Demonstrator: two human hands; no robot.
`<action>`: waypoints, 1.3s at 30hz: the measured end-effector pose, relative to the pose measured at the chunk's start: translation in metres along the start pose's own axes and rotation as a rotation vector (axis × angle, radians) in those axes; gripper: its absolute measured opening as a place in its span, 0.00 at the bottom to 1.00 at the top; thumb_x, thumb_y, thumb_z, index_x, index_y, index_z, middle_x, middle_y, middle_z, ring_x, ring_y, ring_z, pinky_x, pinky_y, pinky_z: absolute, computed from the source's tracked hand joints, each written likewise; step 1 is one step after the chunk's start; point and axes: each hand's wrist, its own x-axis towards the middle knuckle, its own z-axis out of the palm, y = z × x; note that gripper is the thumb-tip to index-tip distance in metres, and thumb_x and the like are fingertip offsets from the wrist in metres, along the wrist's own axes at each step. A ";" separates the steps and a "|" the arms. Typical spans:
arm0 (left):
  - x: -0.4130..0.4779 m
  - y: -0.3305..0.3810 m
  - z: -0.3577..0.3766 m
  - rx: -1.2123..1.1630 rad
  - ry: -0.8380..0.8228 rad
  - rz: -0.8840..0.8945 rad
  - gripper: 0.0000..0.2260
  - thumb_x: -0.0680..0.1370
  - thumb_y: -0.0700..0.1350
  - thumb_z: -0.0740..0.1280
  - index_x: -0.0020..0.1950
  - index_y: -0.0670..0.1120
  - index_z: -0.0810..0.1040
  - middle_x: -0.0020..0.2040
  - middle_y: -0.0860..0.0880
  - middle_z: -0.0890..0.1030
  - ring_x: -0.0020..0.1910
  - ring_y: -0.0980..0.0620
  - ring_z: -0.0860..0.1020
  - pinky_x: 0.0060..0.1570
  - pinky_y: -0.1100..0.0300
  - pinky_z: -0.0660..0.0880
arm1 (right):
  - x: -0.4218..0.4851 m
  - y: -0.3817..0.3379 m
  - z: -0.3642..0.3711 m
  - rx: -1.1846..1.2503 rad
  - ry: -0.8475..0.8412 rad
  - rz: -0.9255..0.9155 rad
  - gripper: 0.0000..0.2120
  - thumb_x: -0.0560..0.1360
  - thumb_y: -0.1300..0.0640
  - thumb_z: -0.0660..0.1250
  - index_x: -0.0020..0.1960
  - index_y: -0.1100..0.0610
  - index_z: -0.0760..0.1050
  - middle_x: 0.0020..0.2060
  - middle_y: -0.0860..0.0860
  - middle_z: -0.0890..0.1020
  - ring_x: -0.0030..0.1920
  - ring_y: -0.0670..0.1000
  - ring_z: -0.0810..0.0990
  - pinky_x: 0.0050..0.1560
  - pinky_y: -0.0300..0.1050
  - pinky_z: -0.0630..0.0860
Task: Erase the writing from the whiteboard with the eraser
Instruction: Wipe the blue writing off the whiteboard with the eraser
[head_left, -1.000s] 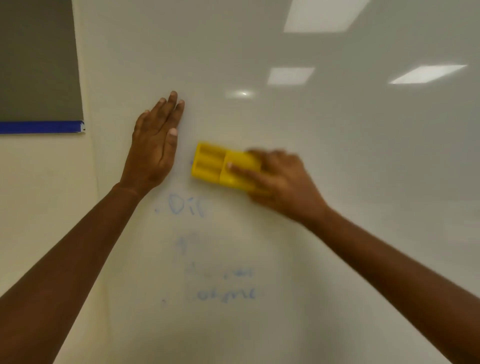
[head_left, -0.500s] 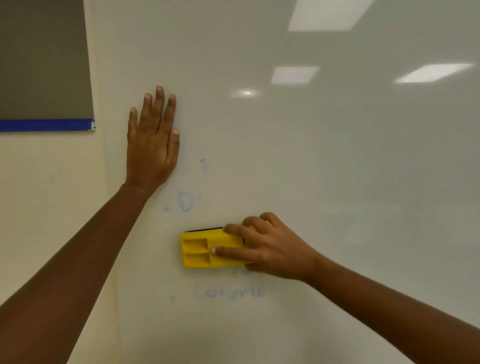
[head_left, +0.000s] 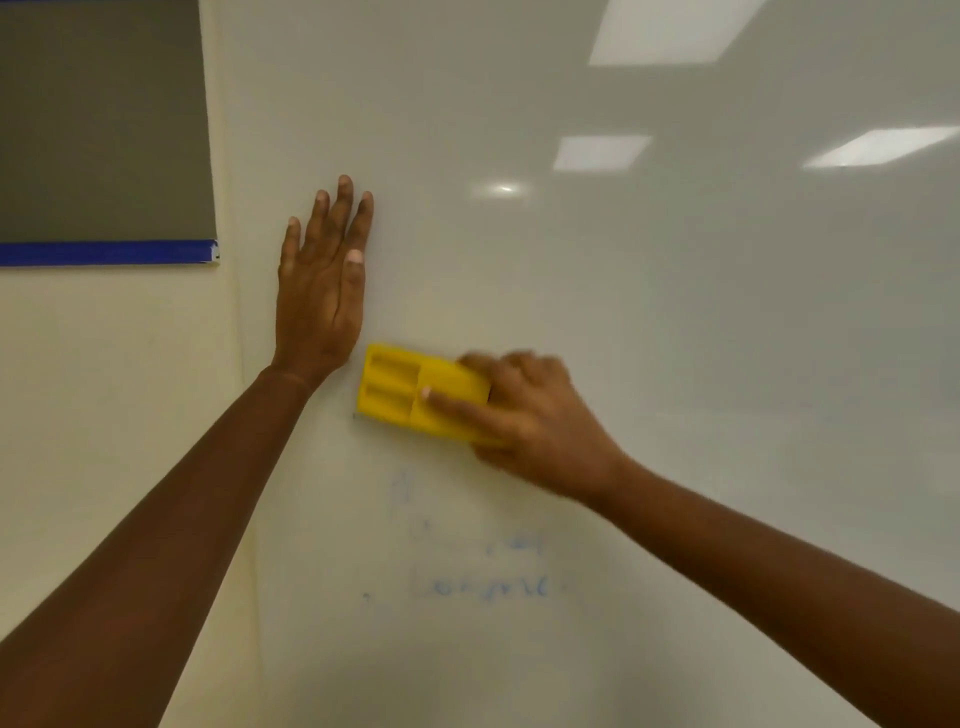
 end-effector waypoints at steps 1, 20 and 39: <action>0.001 0.000 0.000 0.005 -0.001 0.000 0.22 0.80 0.43 0.44 0.73 0.40 0.56 0.75 0.40 0.56 0.74 0.46 0.51 0.69 0.64 0.37 | -0.009 -0.008 0.003 -0.003 -0.060 -0.080 0.29 0.60 0.56 0.78 0.60 0.48 0.77 0.54 0.59 0.81 0.42 0.59 0.81 0.41 0.47 0.76; 0.006 -0.006 -0.007 0.107 -0.184 -0.025 0.23 0.80 0.46 0.46 0.74 0.41 0.49 0.76 0.42 0.48 0.74 0.45 0.45 0.67 0.62 0.32 | -0.010 -0.028 0.013 -0.027 -0.171 -0.181 0.29 0.62 0.54 0.75 0.62 0.45 0.75 0.55 0.54 0.81 0.42 0.56 0.80 0.38 0.44 0.76; -0.048 -0.015 -0.014 0.126 -0.176 0.028 0.25 0.79 0.50 0.42 0.74 0.41 0.51 0.75 0.44 0.51 0.74 0.48 0.46 0.70 0.57 0.36 | -0.047 -0.050 0.027 0.004 -0.221 -0.248 0.26 0.65 0.54 0.72 0.62 0.42 0.74 0.55 0.51 0.82 0.42 0.53 0.80 0.39 0.41 0.75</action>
